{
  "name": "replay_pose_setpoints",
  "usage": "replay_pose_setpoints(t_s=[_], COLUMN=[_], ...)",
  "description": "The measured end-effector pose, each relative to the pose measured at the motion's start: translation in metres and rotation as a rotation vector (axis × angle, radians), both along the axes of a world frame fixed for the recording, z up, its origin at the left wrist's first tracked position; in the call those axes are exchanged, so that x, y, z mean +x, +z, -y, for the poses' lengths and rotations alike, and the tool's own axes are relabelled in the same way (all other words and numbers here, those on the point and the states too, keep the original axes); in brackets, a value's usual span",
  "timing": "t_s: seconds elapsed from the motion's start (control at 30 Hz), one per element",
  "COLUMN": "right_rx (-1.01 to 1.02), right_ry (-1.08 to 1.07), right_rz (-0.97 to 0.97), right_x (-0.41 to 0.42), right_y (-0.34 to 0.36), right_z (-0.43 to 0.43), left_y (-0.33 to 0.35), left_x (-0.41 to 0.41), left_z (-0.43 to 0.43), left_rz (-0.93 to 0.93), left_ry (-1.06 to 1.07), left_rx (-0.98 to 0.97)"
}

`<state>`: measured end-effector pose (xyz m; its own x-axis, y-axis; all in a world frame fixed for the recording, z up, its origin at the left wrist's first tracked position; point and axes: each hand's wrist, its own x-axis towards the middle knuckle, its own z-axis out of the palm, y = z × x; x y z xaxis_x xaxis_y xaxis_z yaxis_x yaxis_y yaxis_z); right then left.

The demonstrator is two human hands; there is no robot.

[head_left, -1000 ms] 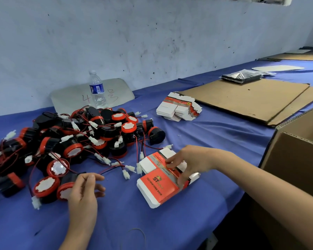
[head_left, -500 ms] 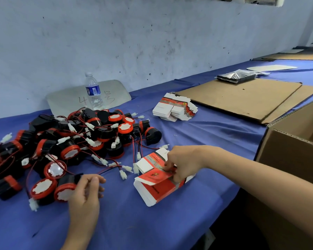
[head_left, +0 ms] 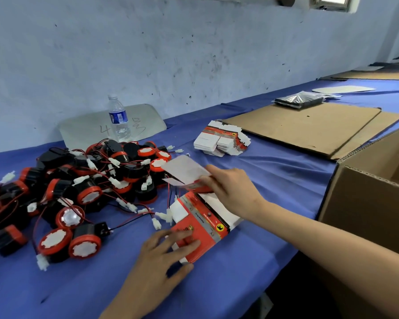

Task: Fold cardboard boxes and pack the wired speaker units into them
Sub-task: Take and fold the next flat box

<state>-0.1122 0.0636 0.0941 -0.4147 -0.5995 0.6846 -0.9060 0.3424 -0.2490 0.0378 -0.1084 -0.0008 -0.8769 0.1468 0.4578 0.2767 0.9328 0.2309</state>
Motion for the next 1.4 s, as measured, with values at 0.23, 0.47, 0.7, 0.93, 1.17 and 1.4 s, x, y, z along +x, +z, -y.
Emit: replay_pose_setpoints(t_s=[0.23,0.47,0.7,0.93,1.17,1.4], right_rx=[-0.431,0.07,0.259,-0.33,-0.364,-0.486], right_ry=[0.002,-0.247,-0.077,-0.017,-0.01,0.635], right_rz=[0.547,0.339,0.601,0.699,0.672,0.884], right_x=[-0.002,-0.037,-0.058,0.005,0.053,0.058], right_y=[-0.006,0.016,0.037,-0.013,-0.021,-0.032], right_z=[0.01,-0.003,-0.029,0.05,0.118,0.107], left_y=[0.005,0.002,0.002,0.018,0.017,0.008], left_x=[-0.002,0.0,0.0,0.003,0.006,0.0], left_z=[-0.009,-0.009,-0.011,-0.014,0.003,0.017], left_rz=[0.186,0.24,0.239,0.006,-0.127,-0.279], left_ry=[0.01,0.031,0.031,0.163,0.359,0.499], left_rx=[0.102,0.083,0.152,1.091,1.115,1.131])
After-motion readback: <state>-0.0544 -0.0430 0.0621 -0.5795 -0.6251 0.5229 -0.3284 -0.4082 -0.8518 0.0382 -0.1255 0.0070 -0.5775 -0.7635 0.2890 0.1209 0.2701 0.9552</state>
